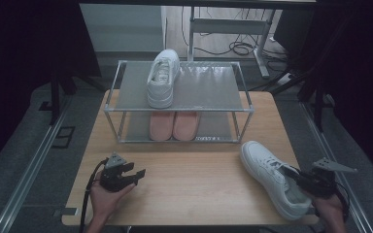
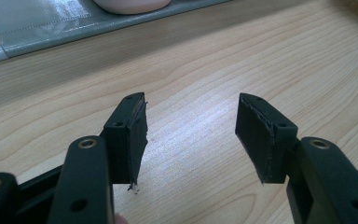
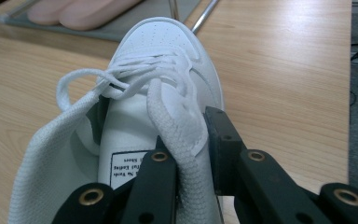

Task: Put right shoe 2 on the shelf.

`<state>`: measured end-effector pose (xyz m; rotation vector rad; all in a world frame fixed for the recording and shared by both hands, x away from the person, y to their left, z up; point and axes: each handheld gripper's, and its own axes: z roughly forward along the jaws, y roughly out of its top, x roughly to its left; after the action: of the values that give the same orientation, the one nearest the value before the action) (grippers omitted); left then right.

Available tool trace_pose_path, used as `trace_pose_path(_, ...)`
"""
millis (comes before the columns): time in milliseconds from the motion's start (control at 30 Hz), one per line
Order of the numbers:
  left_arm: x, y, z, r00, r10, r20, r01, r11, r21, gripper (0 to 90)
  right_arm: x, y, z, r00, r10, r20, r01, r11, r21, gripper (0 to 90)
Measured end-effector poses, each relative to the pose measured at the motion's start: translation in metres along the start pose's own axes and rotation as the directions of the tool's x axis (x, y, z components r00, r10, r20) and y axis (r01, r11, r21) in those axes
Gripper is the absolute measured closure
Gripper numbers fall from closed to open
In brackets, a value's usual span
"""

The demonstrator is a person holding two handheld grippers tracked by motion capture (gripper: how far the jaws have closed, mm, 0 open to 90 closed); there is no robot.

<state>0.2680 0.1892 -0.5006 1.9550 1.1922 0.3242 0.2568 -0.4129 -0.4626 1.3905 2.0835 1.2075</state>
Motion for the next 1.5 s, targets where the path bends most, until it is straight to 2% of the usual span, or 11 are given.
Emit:
trace_pose_path(167, 0.000, 0.000, 0.001, 1.0000, 0.001, 0.000, -0.001, 1.0000, 0.006, 44.0, 0.010, 0.004, -0.003, 0.9999, -0.009, -0.013, 0.009, 1.000, -0.013, 80.8)
trace_pose_path(267, 0.000, 0.000, 0.000, 1.0000, 0.000, -0.001, 0.000, 1.0000, 0.002, 44.0, 0.023, 0.010, -0.005, 0.9988, -0.029, -0.039, 0.027, 0.999, -0.031, 80.8)
trace_pose_path(367, 0.000, 0.000, 0.000, 1.0000, 0.000, 0.000, 0.000, 1.0000, 0.001, 44.0, 0.028, 0.013, -0.006, 0.9979, -0.035, -0.054, 0.033, 0.999, -0.040, 80.8)
trace_pose_path(467, 0.000, 0.000, 0.000, 1.0000, 0.001, 0.002, -0.001, 1.0000, 0.000, 44.0, 0.038, 0.017, -0.003, 0.9966, -0.033, -0.075, 0.028, 0.998, -0.062, 80.8)
trace_pose_path(767, 0.000, 0.000, 0.000, 1.0000, 0.000, 0.001, 0.000, 1.0000, 0.003, 44.0, 0.054, 0.023, 0.009, 0.9923, -0.042, -0.117, 0.032, 0.996, -0.081, 80.8)
trace_pose_path(1033, -0.001, 0.000, 0.002, 1.0000, 0.007, 0.003, -0.007, 1.0000, 0.007, 44.0, 0.074, 0.036, 0.020, 0.9844, -0.061, -0.165, 0.043, 0.993, -0.109, 80.8)
trace_pose_path(1500, -0.001, -0.001, 0.003, 1.0000, -0.002, 0.006, 0.002, 1.0000, 0.005, 43.9, 0.106, 0.052, 0.040, 0.9692, -0.083, -0.232, 0.054, 0.990, -0.127, 80.8)
